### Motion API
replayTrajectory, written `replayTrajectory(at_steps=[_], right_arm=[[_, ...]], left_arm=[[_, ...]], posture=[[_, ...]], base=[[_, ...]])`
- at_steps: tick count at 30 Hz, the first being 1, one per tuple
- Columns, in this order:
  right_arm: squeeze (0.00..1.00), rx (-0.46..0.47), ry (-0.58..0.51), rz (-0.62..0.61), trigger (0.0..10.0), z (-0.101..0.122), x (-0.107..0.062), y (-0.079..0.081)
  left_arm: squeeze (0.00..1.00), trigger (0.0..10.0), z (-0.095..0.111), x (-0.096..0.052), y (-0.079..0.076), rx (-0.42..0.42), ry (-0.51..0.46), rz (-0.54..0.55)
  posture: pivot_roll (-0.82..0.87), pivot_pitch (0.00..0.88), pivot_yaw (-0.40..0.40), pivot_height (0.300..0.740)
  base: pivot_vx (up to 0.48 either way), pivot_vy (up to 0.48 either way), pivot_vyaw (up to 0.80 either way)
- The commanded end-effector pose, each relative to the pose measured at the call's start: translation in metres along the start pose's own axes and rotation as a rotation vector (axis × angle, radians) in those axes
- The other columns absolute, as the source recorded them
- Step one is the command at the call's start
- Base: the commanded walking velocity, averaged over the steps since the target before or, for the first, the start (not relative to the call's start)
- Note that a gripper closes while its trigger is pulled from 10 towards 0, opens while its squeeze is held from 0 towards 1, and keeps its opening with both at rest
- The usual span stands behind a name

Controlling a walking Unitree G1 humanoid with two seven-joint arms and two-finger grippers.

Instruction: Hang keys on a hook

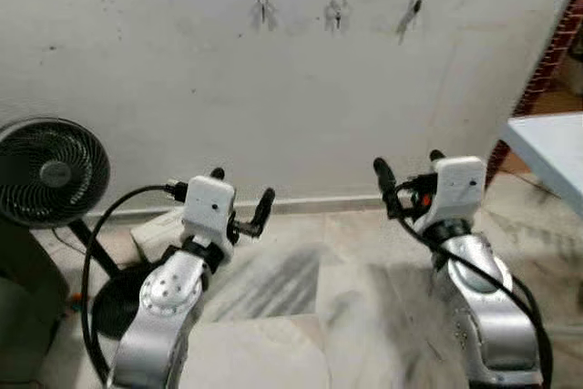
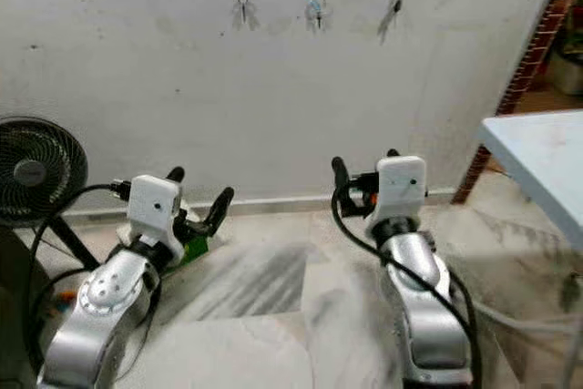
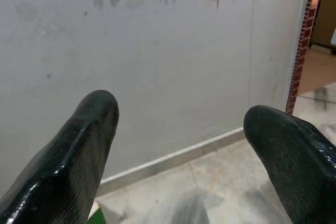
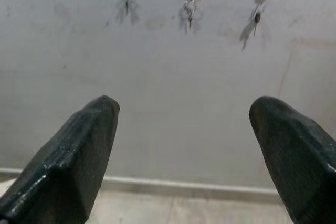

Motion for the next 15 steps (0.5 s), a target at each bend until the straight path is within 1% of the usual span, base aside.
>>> replayTrajectory(at_steps=[1, 6, 10, 15], right_arm=[[0.0, -0.006, -0.01, 0.01, 10.0, 0.003, 0.0005, 0.0016], [0.0, -0.003, -0.009, 0.009, 10.0, 0.0021, 0.0001, 0.002], [0.0, 0.0, -0.009, 0.011, 10.0, 0.001, 0.0006, 0.003], [0.0, 0.001, -0.015, 0.015, 10.0, 0.0029, 0.0038, 0.0044]], left_arm=[[0.0, 10.0, 0.0019, 0.0015, 0.0027, -0.001, -0.005, 0.01], [0.0, 10.0, 0.0022, 0.0022, 0.0031, 0.001, -0.008, 0.012], [0.0, 10.0, 0.0033, 0.0019, 0.0042, -0.005, -0.015, 0.015], [0.0, 10.0, 0.0077, 0.0024, 0.0038, -0.017, -0.043, -0.005]], posture=[[0.02, 0.0, 0.031, 0.74], [0.02, 0.0, 0.031, 0.74], [0.03, 0.0, 0.028, 0.74], [0.03, 0.0, 0.03, 0.74]], base=[[-0.289, 0.0, 0.0], [-0.285, 0.0, 0.0], [0.0, 0.0, 0.0], [0.0, 0.0, 0.0]])
Point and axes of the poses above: a point about 5 cm out from each wrist's last joint towards the gripper, its own x axis pointing out of the wrist towards the gripper, its own z axis along the axis of the wrist's last joint, y = z × x, the point moved 6 cm from there along x, pointing out of the wrist towards the gripper, and after that the axes turned 11 degrees about x, right-handed, at the moved point
